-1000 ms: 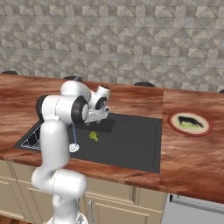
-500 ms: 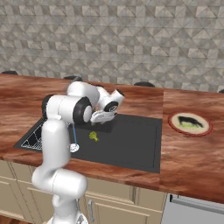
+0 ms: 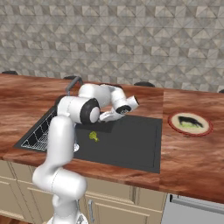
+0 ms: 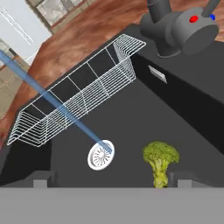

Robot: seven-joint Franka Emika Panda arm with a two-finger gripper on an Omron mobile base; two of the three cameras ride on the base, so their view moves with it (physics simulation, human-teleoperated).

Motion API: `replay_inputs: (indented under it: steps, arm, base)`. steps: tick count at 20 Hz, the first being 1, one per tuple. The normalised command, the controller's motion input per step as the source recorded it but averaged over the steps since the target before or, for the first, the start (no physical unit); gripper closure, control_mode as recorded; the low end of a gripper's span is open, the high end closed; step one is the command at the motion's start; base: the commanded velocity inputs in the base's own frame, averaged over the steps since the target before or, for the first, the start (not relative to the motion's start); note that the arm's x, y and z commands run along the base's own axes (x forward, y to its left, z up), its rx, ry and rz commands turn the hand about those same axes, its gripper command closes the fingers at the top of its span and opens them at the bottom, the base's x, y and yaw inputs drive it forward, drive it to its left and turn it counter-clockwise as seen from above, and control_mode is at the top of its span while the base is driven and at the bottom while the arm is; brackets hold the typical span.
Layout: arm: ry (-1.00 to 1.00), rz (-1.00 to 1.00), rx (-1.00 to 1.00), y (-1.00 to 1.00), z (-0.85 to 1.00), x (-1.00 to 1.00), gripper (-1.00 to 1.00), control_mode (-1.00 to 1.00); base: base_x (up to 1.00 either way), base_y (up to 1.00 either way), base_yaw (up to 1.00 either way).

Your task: Turn on the sink faucet. Then move the broccoli from the counter to the sink. Turn off the sink. Move the vegetable from the sink to the pot next to the stove. Finally move the pot to the rear center burner.

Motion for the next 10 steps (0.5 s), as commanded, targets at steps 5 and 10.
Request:
replay_inputs:
  steps: [5, 10]
  arm:
    - [0.00, 0.00, 0.11, -0.03, 0.01, 0.40, -1.00, -1.00]
    - [-0.02, 0.01, 0.13, -0.01, 0.00, 0.50, -1.00, -1.00]
  base:
    - [0.00, 0.00, 0.00]
    - [0.00, 0.00, 0.00]
